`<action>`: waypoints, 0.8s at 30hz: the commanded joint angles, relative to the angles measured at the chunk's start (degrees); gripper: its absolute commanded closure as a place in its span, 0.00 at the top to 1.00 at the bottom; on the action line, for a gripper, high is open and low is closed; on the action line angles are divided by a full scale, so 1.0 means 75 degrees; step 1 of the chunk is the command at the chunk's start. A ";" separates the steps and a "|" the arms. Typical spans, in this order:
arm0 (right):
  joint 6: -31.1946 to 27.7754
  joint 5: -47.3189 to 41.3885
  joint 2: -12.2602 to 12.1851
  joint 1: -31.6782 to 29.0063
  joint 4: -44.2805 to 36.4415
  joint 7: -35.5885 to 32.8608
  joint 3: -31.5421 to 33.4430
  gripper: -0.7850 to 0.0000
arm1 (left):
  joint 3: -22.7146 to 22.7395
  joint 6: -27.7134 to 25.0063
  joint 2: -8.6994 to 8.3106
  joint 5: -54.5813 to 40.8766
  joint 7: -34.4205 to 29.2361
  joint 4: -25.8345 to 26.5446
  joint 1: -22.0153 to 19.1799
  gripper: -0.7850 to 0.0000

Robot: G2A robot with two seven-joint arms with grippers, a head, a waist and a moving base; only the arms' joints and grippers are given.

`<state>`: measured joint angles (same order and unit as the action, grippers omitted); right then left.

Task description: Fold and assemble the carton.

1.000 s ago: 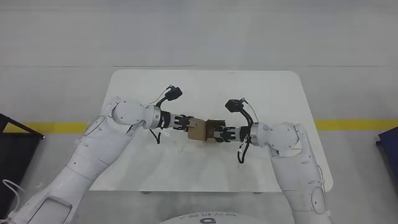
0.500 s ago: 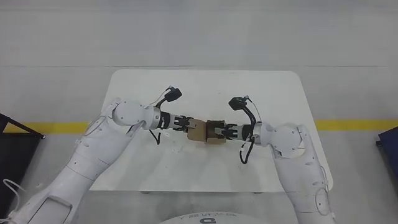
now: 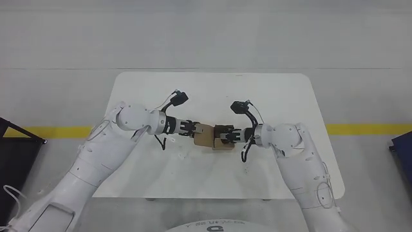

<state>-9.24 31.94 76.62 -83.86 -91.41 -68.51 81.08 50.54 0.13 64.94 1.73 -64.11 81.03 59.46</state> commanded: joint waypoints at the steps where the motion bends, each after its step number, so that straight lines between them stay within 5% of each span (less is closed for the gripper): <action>1: 0.0026 -0.0038 -0.0013 0.0106 0.0168 0.0012 -0.0082 0.00 | 0.0001 -0.0023 -0.0003 -0.0017 0.0004 0.0006 0.0009 0.00; 15: -0.0971 -0.1305 -0.0213 -0.0385 -0.0650 0.0699 0.0242 0.00 | -0.0031 -0.0118 -0.0011 -0.0137 -0.0037 -0.0042 0.0013 0.00; 24: 0.0140 -0.1320 -0.0222 -0.0030 -0.0090 0.1669 -0.0025 0.00 | -0.0039 -0.0124 -0.0021 -0.0137 0.0002 -0.0032 0.0022 0.00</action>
<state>-9.60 22.34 74.92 -84.61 -93.02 -56.17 81.38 50.24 -0.80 64.80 0.71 -64.10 80.78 59.61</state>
